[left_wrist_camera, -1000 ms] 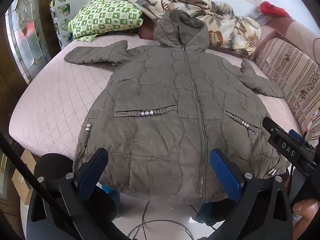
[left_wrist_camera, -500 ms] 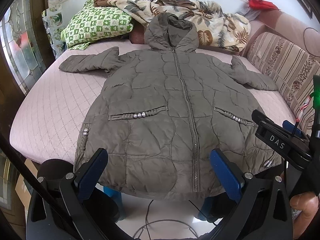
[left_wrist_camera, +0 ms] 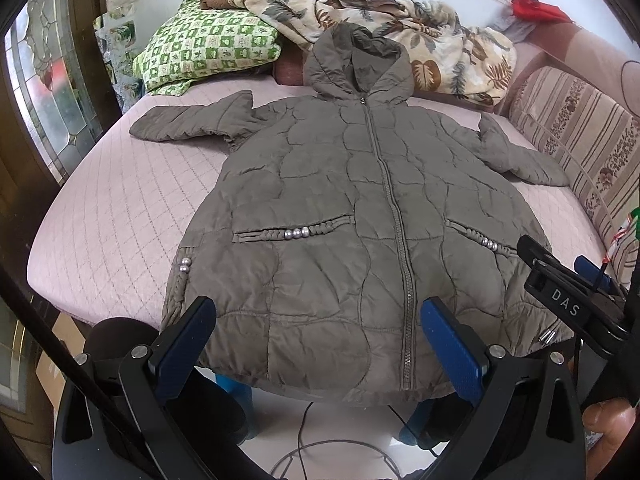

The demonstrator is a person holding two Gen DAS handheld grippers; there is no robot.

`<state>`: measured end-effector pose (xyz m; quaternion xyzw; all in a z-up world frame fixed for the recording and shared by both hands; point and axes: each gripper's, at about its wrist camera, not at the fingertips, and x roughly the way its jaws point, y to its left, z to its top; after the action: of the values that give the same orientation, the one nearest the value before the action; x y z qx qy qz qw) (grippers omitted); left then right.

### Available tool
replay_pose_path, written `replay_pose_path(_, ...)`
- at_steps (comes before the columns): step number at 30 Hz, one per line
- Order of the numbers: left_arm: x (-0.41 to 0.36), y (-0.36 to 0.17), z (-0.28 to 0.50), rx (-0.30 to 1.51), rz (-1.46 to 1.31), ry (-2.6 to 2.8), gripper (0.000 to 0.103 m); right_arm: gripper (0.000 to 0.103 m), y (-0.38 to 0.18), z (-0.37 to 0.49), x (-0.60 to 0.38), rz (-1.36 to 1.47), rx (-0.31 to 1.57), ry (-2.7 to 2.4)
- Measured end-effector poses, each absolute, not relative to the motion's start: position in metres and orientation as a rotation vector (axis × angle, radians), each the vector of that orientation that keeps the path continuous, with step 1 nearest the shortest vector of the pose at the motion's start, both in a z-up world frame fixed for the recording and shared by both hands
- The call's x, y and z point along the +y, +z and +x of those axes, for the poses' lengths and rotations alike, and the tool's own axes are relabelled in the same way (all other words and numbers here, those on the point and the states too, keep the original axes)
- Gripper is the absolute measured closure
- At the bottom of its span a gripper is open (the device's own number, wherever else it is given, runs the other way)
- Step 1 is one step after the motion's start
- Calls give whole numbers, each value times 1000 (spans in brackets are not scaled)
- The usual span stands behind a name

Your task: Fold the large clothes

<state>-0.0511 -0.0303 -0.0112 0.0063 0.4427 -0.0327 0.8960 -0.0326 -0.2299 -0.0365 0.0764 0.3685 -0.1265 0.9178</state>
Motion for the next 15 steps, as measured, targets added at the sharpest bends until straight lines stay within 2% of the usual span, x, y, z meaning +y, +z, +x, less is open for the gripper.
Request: replay_pose_path(15, -38, -21, -43, 952, 41, -104, 1, 3, -48, -25, -231, 161, 788, -259)
